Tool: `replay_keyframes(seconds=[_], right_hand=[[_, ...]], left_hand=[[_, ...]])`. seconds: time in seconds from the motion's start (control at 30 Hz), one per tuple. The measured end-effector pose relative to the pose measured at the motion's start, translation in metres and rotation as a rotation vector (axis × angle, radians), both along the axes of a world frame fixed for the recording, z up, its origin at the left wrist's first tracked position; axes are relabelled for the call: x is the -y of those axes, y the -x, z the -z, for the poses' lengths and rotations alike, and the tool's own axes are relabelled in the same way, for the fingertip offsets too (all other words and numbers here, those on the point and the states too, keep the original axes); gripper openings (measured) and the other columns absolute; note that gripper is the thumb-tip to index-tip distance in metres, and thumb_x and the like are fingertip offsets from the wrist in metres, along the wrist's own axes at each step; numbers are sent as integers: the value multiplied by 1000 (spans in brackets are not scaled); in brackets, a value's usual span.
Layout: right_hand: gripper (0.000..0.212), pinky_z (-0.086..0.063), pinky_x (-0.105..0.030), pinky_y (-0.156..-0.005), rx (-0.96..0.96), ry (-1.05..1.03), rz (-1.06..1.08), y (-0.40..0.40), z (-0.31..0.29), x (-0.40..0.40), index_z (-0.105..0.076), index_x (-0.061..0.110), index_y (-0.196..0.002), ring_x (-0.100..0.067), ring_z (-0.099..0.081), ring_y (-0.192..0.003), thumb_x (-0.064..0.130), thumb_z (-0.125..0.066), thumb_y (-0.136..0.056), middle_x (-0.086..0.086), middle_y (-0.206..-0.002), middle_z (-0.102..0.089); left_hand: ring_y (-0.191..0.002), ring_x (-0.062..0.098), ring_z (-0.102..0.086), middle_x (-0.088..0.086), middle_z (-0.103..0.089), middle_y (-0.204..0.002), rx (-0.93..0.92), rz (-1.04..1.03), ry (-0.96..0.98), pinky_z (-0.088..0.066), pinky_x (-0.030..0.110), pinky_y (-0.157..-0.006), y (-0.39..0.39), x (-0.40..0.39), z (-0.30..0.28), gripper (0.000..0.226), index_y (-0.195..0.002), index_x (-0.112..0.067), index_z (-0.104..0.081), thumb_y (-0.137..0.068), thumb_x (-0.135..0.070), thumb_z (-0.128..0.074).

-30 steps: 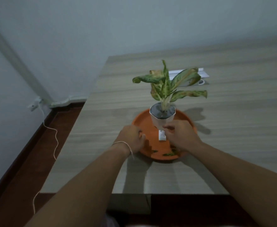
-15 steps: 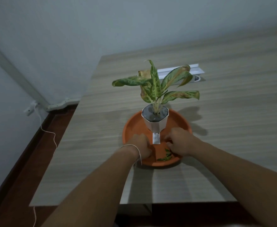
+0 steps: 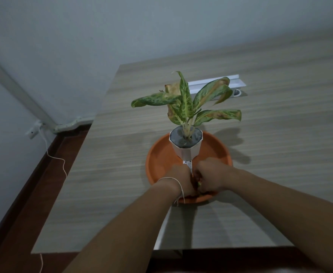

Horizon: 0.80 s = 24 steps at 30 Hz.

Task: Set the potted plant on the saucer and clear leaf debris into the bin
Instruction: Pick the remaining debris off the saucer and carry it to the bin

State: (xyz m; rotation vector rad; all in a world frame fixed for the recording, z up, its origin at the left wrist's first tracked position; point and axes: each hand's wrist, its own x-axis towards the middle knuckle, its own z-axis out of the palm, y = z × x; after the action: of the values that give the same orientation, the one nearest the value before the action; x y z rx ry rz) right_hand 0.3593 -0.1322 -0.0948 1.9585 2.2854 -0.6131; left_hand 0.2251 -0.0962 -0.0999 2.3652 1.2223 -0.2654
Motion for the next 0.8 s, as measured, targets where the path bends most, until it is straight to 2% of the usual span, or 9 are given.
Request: replay_keyframes(seconds=[0.07,0.17,0.23,0.33,0.4,0.53,0.63,0.7,0.8], right_hand=[[26,-35,-25,-64,-1,8,-5,3,-1,2,-55,19,-66,-19,-48,-70,24,-80,-71,-3,-76,-62],[10,-40,-27,-62,-18,9,24,3,1,0,-68,11,-72,-23,-56,-71,18,-75,-72,-8,-85,-74],[9,-47,-28,-63,-44,-1,42,2,4,0,-75,9,-78,-26,-62,-74,16,-72,-72,-9,-84,-75],[8,-46,-27,-62,-92,-34,44,5,7,3,-75,8,-75,-23,-55,-66,12,-69,-72,-10,-80,-75],[6,-44,-26,-62,-126,-49,47,7,8,5,-74,6,-74,-21,-52,-64,9,-69,-71,-13,-80,-75],[7,-41,-27,-59,-130,-61,95,7,8,4,-73,5,-71,-21,-54,-63,10,-69,-72,-13,-77,-75],[7,-58,-33,-70,-141,-48,176,2,9,-1,-77,8,-74,-22,-70,-77,12,-71,-72,-8,-80,-78],[6,-62,-37,-76,-150,-46,228,-3,7,-4,-78,8,-73,-20,-73,-80,10,-73,-73,-7,-80,-78],[3,-63,-36,-76,-161,-39,312,-13,5,-8,-80,10,-70,-15,-73,-77,10,-78,-72,-3,-75,-79]], left_hand=[[-89,27,-68,7,-72,-95,10,1,-37,-49,29,-69,-2,1,5,34,-98,-20,-70,-69,-37,-71],[-82,26,-68,6,-72,-87,12,-39,-69,-50,30,-66,-2,2,10,27,-90,-18,-71,-69,-34,-70],[-80,24,-67,4,-71,-87,23,-64,-84,-50,29,-64,-1,3,10,27,-89,-18,-71,-68,-34,-70],[-76,24,-64,3,-70,-86,23,-71,-101,-45,28,-63,-2,6,13,26,-89,-20,-69,-70,-37,-68],[-81,26,-66,5,-71,-88,29,-69,-107,-45,29,-65,-3,7,12,23,-90,-19,-68,-74,-36,-65],[-85,27,-67,7,-71,-89,14,-87,-56,-49,31,-68,-4,8,2,21,-89,-16,-70,-75,-32,-71],[-77,24,-65,5,-68,-77,27,-170,14,-52,31,-65,-1,4,-3,18,-74,-14,-67,-71,-27,-79],[-79,23,-64,3,-67,-76,31,-210,20,-53,31,-69,4,-1,-7,18,-68,-14,-63,-73,-24,-77],[-91,22,-70,6,-76,-91,70,-278,7,-59,36,-83,16,-12,-10,25,-85,-10,-78,-68,-27,-82]])
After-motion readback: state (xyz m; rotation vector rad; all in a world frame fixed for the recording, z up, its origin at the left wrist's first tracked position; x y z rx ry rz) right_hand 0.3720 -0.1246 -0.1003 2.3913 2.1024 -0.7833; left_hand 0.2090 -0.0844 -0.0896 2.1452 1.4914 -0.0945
